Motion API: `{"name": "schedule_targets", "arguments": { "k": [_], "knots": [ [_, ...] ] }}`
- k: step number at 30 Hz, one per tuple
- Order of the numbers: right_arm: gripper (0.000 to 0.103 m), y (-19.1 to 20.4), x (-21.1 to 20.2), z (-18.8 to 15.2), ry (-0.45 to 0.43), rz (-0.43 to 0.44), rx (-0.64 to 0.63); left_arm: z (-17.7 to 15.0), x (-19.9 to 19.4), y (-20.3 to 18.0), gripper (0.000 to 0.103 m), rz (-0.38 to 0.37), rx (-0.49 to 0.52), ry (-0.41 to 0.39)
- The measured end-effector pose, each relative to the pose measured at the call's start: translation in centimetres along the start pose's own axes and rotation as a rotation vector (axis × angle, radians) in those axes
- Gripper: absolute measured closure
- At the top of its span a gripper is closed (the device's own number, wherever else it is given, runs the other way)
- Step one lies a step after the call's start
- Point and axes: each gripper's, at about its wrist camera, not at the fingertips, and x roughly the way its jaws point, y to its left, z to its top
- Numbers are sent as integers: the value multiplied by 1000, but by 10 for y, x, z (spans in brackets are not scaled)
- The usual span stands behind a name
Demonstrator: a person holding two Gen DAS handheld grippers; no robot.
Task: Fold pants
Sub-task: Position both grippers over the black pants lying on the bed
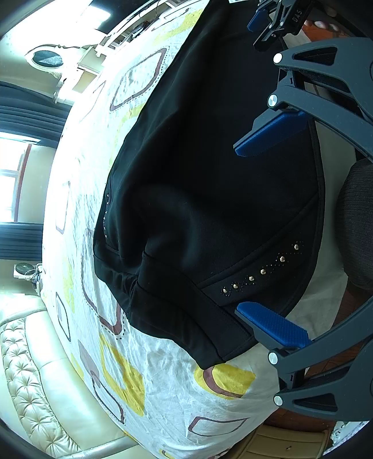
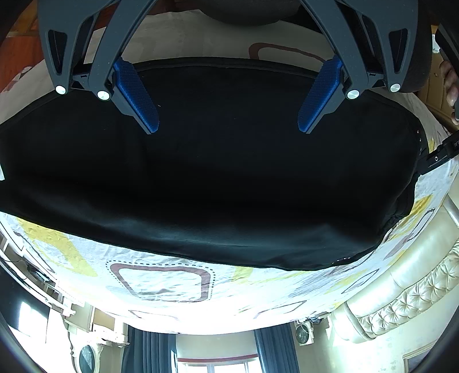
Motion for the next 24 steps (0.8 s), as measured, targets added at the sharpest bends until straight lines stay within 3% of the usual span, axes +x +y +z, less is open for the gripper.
{"name": "schedule_targets", "arguments": {
  "k": [8,12,17,24],
  "knots": [
    [6,-7,-1,6,23,76,17,8,-7,-2,2,-54,19,5],
    [6,-13,0,8,22,80,26,15,-10,0,2,-35,49,-37],
    [6,-22,5,7,45,79,52,17,-2,3,2,-49,36,56],
    [6,-22,5,8,71,134,57,15,1,2,2,-73,35,84]
  ]
}}
